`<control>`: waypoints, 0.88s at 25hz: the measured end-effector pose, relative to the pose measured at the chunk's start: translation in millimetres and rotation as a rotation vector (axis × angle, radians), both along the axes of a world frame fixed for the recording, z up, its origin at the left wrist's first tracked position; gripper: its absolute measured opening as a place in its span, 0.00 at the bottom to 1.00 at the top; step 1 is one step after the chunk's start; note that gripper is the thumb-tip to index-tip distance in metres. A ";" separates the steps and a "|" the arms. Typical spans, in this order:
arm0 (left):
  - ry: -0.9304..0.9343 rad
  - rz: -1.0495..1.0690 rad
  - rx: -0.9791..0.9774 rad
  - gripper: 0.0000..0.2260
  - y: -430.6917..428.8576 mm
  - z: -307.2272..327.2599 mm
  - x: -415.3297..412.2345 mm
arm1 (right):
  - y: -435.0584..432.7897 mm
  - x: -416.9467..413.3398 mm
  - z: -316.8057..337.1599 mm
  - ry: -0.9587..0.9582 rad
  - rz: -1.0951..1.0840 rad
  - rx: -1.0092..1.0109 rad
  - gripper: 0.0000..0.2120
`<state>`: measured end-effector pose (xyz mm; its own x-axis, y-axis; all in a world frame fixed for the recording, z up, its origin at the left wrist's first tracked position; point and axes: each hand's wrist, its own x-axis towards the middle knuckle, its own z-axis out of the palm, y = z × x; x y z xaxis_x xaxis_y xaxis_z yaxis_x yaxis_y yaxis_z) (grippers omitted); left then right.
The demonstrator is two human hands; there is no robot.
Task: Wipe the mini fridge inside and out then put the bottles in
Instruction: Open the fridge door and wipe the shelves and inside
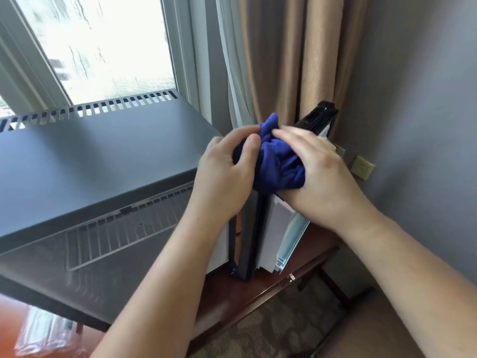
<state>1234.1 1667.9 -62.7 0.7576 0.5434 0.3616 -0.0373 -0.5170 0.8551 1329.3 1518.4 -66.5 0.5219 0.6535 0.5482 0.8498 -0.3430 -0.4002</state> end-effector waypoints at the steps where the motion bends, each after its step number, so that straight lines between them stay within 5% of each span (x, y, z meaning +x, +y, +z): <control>1: 0.124 -0.025 0.026 0.13 2.1 4.4 3.9 | 4.2 1.8 4.0 0.105 -0.009 -0.059 0.34; 3: 0.253 -0.061 0.008 0.15 1.8 5.2 4.9 | 5.3 6.4 8.4 0.266 0.006 -0.157 0.31; 7: 0.206 -0.048 0.006 0.14 -8.2 1.7 -7.8 | -8.4 13.7 14.8 0.386 0.075 -0.201 0.30; 13: -0.004 0.018 -0.065 0.12 -24.3 -60.1 -41.9 | -22.8 -21.3 -39.5 0.083 0.111 -0.034 0.32; 16: 0.069 0.019 -0.160 0.17 -29.3 -106.8 -51.9 | -27.8 -39.1 -86.7 -0.047 0.076 -0.157 0.35; 19: 0.306 -0.046 -0.360 0.14 -35.8 -153.0 -63.0 | -32.5 -57.8 -132.9 0.052 0.036 -0.351 0.42; 22: 0.239 -0.117 -0.794 0.14 -42.7 -163.3 -72.9 | -34.1 -63.2 -145.5 0.048 0.022 -0.281 0.41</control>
<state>1161.2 1625.1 -226.0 0.8325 0.4822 -0.2726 0.1751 0.2379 0.9554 1266.1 1484.3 -212.0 0.5266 0.7881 0.3188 0.8409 -0.4278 -0.3316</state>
